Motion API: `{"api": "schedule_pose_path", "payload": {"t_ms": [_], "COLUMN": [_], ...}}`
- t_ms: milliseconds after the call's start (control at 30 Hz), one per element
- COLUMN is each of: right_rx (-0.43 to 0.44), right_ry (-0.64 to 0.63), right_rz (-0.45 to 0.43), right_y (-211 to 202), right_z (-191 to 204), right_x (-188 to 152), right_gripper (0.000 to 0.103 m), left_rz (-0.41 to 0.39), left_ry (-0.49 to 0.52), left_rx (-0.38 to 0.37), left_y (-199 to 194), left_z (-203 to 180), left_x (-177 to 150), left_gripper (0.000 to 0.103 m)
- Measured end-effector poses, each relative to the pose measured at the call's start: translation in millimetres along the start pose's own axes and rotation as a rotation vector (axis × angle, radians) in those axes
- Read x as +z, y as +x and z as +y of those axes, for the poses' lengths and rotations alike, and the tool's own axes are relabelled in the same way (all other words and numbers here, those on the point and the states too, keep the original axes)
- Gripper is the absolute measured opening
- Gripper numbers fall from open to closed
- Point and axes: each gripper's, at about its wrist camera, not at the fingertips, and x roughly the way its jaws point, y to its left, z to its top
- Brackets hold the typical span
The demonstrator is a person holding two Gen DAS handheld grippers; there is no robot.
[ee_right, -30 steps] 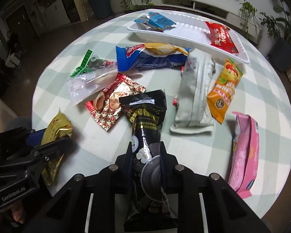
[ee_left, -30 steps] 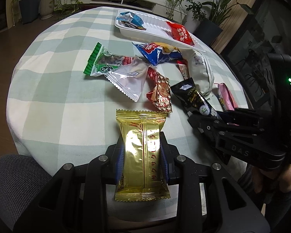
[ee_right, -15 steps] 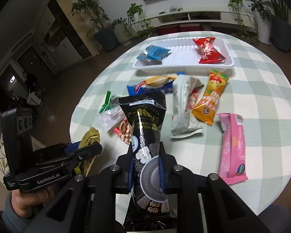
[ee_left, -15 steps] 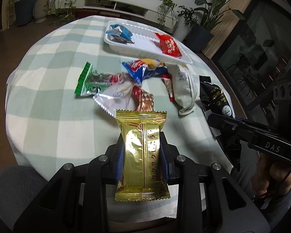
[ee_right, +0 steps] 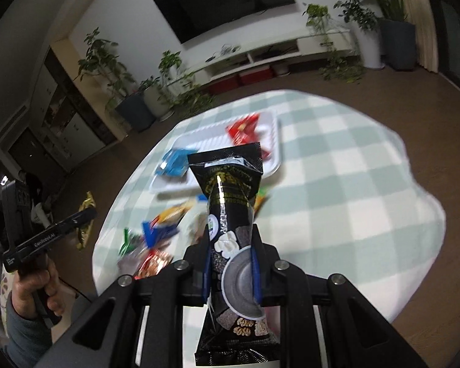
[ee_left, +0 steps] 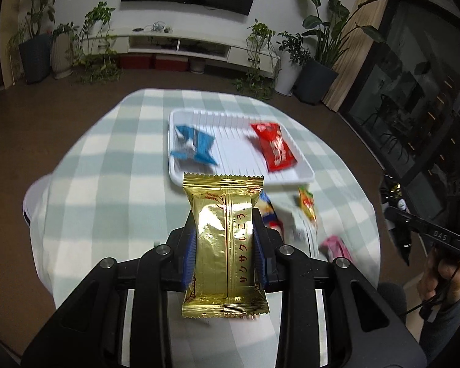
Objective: Organize snacks
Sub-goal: 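Carry both packets to the tray and lower them beside the others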
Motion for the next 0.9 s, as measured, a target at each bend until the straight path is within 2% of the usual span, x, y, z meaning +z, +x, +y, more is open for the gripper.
{"api": "schedule_pose_path", "payload": {"t_ms": [100,233,400,567,800,900], "right_rx": [-0.025,-0.028,-0.002,-0.001,-0.013,-0.025], "right_ry": [-0.006,-0.044,-0.08,-0.11,-0.107,-0.112], "right_rz": [-0.016,-0.025,-0.001,0.054,0.126,0.165], "right_y": [3,19,57,107,172,197], "right_z": [-8,0,21,41,50,52], "right_x": [25,62,106,130,143,141], "right_gripper": [0.021,0.021,0.022,0.021,0.022,0.022], "left_rz": [0.004,0.02,0.088,0.141,0.174,0.187], "left_ry": [0.038,0.071,0.064,0.084,0.015,0.022], "left_rx": [0.01,0.008,-0.012,0.014,0.009,0.011], "left_y": [16,46,110,168,216,231], "left_z": [-5,-13,-11,-9,14,15], "left_x": [32,71,115,128,128,124], "left_gripper": [0.028,0.028,0.028,0.029,0.028,0.028]}}
